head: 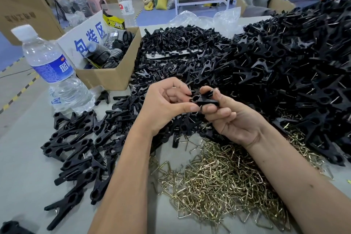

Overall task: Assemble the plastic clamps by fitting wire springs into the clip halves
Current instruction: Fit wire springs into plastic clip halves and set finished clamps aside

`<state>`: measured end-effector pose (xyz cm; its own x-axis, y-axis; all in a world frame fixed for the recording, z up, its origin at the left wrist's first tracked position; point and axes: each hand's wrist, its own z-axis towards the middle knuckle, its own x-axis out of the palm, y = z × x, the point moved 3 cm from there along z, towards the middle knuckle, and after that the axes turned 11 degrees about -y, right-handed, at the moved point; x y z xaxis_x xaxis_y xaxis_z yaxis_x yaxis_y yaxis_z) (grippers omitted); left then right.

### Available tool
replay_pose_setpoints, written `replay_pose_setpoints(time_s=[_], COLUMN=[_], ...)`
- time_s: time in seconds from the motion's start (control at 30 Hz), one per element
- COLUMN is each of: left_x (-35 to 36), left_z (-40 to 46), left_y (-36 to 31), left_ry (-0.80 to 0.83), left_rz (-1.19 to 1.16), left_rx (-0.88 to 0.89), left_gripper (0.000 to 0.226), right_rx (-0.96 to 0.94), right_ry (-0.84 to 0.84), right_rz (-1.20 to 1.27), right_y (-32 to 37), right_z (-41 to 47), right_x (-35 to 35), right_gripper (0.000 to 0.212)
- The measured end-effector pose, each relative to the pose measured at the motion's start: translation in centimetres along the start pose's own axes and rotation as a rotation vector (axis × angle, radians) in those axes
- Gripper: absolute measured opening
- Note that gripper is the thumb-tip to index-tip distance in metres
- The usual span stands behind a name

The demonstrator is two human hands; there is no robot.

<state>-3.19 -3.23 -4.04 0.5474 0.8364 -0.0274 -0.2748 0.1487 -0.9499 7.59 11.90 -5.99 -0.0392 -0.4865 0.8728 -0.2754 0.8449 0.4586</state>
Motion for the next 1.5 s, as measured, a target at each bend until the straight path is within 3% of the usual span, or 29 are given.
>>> replay_pose_setpoints(time_s=[0.2, 0.3, 0.37, 0.43, 0.57, 0.63, 0.73, 0.8, 0.9, 1.0, 1.07, 1.13, 1.2, 1.27, 1.4, 1.5], left_x=[-0.1, 0.0, -0.4, -1.8, -6.9, -8.7, -9.9, -9.9, -9.8, -9.0, -8.4, -7.7, -7.1, -6.8, -7.2, -8.0], left_z=[-0.2, -0.2, -0.2, 0.2, 1.5, 2.3, 3.4, 4.1, 5.0, 5.8, 6.3, 6.7, 7.1, 7.3, 7.6, 7.4], left_y=[-0.5, -0.9, -1.1, -1.1, -0.5, -0.1, 0.1, -0.1, -0.1, 0.1, 0.3, 0.6, 1.0, 1.2, 1.6, 2.0], left_ry=[0.017, 0.01, -0.02, -0.179, -0.706, -0.781, -0.691, -0.598, -0.487, -0.357, -0.311, -0.282, -0.225, -0.19, -0.269, -0.307], left_rz=[-0.014, -0.011, 0.011, 0.039, 0.228, 0.312, 0.53, 0.703, 0.888, 1.008, 1.069, 1.093, 1.122, 1.141, 1.102, 1.058], left_rx=[0.0, 0.014, 0.017, 0.007, -0.117, -0.228, -0.335, -0.344, -0.353, -0.376, -0.37, -0.362, -0.371, -0.392, -0.398, -0.399], left_gripper=[0.027, 0.026, 0.026, 0.025, 0.019, 0.017, 0.017, 0.018, 0.018, 0.018, 0.016, 0.011, 0.024, 0.03, 0.013, 0.012], right_rx=[0.063, 0.025, -0.077, -0.269, -0.78, -0.925, -0.909, -0.955, -0.795, -0.43, -0.251, -0.13, -0.087, -0.087, -0.136, -0.143], right_ry=[0.055, -0.003, -0.091, -0.229, -0.677, -0.94, -1.238, -1.173, -0.75, -0.441, -0.362, -0.295, -0.267, -0.283, -0.299, -0.291], right_rz=[0.069, -0.036, -0.237, -0.533, -1.036, -1.347, -1.834, -1.903, -2.057, -2.257, -2.392, -2.511, -2.543, -2.521, -2.324, -2.204], right_y=[0.3, 0.5, 1.3, 3.3, 9.6, 12.3, 14.1, 12.8, 8.2, 3.9, 2.1, 0.9, 0.4, 0.2, -0.3, 0.2], right_z=[-0.3, -0.4, -0.6, -0.8, -0.9, -0.5, 0.7, 2.3, 6.6, 10.9, 12.8, 13.8, 14.2, 14.4, 13.8, 13.0], right_x=[0.4, 0.4, 0.9, 1.8, 4.2, 5.3, 6.4, 8.1, 9.5, 9.0, 8.4, 8.0, 8.0, 8.0, 7.6, 7.2], right_gripper=[0.019, 0.025, 0.026, 0.023, 0.023, 0.037, 0.066, 0.05, 0.005, 0.011, 0.015, 0.04, 0.049, 0.043, 0.018, 0.015])
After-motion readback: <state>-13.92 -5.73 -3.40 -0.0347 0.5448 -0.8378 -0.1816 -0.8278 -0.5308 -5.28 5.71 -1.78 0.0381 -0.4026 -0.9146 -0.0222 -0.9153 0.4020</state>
